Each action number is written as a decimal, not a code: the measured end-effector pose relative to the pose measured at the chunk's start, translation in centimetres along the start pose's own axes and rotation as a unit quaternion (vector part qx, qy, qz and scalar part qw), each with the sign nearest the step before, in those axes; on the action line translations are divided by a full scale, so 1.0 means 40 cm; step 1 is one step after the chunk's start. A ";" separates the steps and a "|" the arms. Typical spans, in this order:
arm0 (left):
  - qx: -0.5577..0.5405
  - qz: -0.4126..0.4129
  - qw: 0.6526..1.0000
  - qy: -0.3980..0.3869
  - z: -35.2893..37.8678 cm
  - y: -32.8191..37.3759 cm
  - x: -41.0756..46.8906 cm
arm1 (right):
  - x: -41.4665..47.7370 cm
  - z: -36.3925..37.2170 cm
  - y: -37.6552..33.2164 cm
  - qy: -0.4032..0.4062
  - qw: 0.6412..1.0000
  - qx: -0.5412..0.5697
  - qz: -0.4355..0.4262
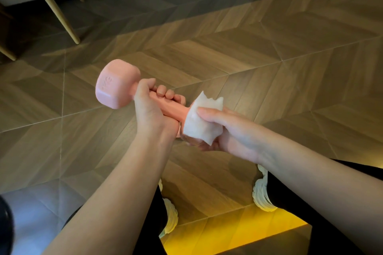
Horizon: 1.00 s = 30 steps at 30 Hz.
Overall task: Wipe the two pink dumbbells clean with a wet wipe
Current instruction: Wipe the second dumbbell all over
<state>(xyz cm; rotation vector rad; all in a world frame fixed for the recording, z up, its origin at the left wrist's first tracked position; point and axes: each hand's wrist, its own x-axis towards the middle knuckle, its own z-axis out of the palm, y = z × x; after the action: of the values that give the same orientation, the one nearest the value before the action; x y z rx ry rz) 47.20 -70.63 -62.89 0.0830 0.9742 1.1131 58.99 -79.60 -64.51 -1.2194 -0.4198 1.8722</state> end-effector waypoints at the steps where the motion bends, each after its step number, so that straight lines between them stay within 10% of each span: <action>1: 0.000 -0.005 1.000 0.004 -0.002 -0.002 0.000 | 0.004 0.004 0.002 0.023 1.000 -0.017 -0.008; 30: 0.013 -0.002 0.999 -0.048 0.006 0.011 0.001 | 0.008 -0.002 -0.008 0.014 0.995 -0.087 -0.051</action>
<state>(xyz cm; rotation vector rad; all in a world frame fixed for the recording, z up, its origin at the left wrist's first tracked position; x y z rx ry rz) 47.06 -70.29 -62.53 0.1542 0.9016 1.0839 59.16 -79.17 -64.51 -1.3112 -0.6305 1.7585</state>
